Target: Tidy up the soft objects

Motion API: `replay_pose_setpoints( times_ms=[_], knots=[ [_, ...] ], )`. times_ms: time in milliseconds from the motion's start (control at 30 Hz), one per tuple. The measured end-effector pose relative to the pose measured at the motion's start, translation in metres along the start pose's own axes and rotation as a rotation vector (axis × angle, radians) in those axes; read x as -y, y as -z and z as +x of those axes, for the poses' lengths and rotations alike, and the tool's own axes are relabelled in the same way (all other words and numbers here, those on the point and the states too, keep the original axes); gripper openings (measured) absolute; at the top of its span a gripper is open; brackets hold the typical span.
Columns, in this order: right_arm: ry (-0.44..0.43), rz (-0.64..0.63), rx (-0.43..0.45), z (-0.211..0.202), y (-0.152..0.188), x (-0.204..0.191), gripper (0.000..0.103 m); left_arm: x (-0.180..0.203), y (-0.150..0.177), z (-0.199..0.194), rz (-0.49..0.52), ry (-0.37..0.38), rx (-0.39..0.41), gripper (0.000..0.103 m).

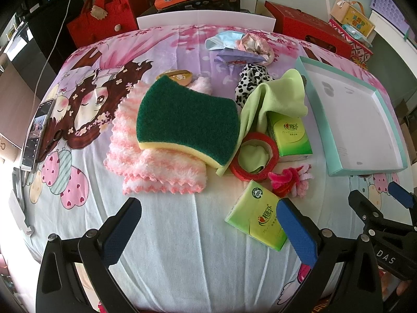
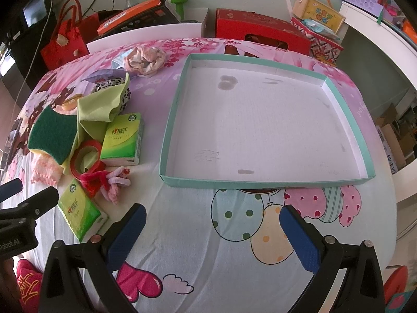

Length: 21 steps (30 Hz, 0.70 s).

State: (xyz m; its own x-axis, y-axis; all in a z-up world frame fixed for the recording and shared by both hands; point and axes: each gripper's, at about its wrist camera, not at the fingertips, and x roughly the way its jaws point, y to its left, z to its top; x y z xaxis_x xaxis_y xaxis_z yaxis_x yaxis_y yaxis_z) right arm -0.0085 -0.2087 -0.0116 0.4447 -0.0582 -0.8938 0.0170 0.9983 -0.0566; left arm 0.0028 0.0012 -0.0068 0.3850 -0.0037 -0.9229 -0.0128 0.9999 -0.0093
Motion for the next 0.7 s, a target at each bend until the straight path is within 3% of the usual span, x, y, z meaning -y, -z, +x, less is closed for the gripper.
replay_pose_setpoints(
  times_ms=[700],
  knots=[
    [0.002, -0.002, -0.004, 0.0004, 0.0005, -0.001, 0.103, -0.0008, -0.0005, -0.0013, -0.002, 0.004, 0.003, 0.103]
  ],
)
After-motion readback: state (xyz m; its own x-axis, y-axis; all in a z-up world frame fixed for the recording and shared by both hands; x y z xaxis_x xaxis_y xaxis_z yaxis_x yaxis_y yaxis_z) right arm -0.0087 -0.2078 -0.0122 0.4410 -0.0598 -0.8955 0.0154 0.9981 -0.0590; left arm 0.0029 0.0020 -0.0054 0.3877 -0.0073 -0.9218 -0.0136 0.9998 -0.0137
